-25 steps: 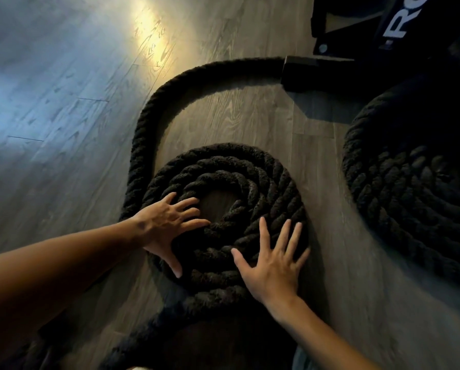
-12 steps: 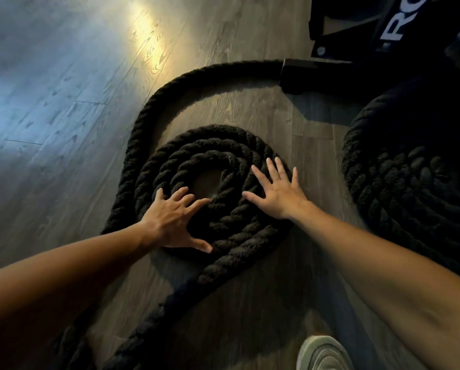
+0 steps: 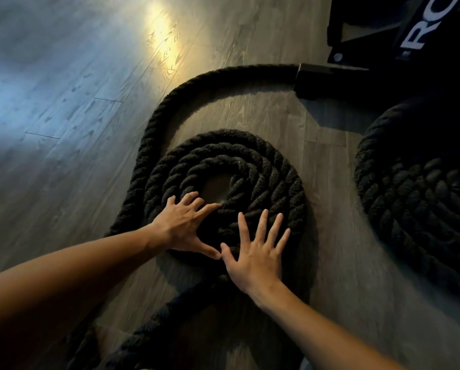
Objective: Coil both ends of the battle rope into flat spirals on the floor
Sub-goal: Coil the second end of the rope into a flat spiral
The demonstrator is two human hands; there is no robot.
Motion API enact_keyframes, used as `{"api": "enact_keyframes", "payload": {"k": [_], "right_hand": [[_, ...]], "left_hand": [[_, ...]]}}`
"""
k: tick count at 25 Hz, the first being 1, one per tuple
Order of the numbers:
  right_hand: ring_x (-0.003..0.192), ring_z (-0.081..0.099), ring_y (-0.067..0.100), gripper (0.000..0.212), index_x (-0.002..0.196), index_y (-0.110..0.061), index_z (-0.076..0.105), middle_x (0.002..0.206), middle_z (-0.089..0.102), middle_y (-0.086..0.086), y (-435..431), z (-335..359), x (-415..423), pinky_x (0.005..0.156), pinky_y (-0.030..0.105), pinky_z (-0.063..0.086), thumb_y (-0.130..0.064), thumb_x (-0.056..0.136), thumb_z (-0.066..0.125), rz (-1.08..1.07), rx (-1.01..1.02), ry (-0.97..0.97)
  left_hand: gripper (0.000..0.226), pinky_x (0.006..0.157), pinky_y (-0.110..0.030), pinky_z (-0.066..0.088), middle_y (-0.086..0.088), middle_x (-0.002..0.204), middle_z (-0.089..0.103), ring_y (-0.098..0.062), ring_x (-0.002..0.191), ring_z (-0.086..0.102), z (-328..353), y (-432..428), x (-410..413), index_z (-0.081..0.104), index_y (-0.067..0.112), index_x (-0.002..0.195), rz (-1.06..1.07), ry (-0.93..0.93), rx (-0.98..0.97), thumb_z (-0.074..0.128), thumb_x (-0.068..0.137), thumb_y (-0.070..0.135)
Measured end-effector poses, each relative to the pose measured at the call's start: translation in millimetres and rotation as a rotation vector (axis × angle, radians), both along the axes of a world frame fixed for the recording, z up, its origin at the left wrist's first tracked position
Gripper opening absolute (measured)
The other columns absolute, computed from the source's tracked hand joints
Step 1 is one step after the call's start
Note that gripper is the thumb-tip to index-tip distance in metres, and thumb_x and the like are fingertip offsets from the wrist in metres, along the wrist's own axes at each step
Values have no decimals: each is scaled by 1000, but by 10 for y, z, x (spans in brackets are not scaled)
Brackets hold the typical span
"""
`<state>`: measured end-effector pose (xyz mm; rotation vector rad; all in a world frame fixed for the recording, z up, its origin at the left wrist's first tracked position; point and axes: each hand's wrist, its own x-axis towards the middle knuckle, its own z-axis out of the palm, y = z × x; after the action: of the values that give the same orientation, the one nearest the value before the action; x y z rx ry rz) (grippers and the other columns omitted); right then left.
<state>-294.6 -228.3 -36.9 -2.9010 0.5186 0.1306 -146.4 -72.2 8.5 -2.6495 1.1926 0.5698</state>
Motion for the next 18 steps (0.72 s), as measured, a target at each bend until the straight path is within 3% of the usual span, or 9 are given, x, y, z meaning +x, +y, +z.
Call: {"api": "enact_keyframes", "payload": {"k": [3, 6, 8, 12, 16, 18], "right_hand": [[149, -12, 50, 82, 156, -30, 26, 163, 7, 29, -50, -46, -5, 116, 70, 3, -74, 88, 31, 26, 14, -77], [150, -14, 46, 79, 150, -36, 31, 165, 2, 24, -171, -63, 41, 116, 65, -2, -79, 84, 32, 79, 28, -77], [150, -18, 44, 74, 145, -41, 32, 166, -2, 21, -315, -58, 107, 117, 64, -2, -81, 82, 33, 131, 41, -68], [150, -19, 43, 64, 137, -49, 32, 167, -3, 17, -789, 44, 350, 118, 66, -3, -83, 83, 29, 268, 30, -6], [150, -22, 39, 72, 142, -54, 25, 168, -9, 7, -1159, 181, 632, 115, 68, -10, -90, 79, 24, 381, -13, 102], [150, -22, 36, 79, 146, -57, 20, 168, -9, -1, -1402, 274, 834, 113, 71, -11, -92, 75, 26, 418, -47, 144]], "left_hand": [[143, 107, -56, 36, 7, 157, 30, -22, 148, 18, 183, 110, 369, -6, 47, 153, -249, 65, 93, 49, 34, 104], [157, 115, -65, 13, 4, 167, 11, -22, 154, 0, 284, 164, 609, -23, 43, 151, -444, 50, 293, 66, 32, 93], [162, 115, -68, 5, -1, 167, 11, -23, 154, 0, 241, 118, 620, -27, 37, 151, -489, 23, 346, 72, 33, 88], [153, 115, -66, 17, -6, 163, 23, -23, 151, 16, 282, 74, 592, -23, 34, 152, -492, -22, 280, 62, 40, 95], [148, 105, -56, 33, -6, 151, 39, -27, 139, 36, 270, 5, 487, -15, 27, 157, -465, -82, 220, 44, 43, 103], [148, 102, -53, 35, -6, 142, 48, -28, 129, 46, 247, -84, 312, -4, 20, 159, -410, -123, 170, 35, 44, 105]]}}
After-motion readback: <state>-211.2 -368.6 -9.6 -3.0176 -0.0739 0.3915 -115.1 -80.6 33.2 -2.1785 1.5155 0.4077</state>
